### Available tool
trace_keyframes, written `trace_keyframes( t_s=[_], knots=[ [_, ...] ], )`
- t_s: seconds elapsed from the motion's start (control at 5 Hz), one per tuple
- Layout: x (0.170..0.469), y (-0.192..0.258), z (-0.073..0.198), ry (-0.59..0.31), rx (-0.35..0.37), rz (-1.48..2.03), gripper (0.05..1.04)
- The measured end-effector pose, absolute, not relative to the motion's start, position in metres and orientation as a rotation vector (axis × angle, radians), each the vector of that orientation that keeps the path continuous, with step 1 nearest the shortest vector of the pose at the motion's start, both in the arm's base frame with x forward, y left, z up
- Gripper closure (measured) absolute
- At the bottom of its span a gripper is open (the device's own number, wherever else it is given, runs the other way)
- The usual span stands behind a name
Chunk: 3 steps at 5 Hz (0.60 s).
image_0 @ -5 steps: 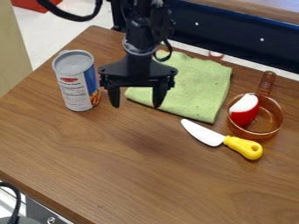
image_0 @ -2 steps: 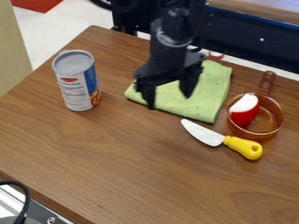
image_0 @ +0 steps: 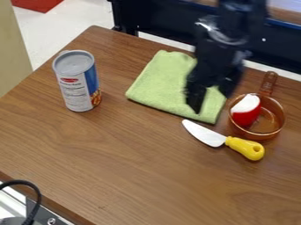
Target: Move orange pot to the bottom side of the knife and bottom right of the table
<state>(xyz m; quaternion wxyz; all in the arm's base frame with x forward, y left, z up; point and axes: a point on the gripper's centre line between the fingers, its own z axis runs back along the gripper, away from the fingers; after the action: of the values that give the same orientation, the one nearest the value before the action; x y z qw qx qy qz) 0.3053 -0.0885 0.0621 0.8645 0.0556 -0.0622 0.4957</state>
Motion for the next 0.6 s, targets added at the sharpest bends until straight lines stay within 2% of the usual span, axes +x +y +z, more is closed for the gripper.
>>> trace_keyframes(
  t_s=[0.4,0.6],
  knots=[
    [0.32,-0.145,0.052,-0.198,0.114,0.52,0.083],
    [0.325,-0.157,0.05,-0.207,0.06,0.28,0.083]
  ],
)
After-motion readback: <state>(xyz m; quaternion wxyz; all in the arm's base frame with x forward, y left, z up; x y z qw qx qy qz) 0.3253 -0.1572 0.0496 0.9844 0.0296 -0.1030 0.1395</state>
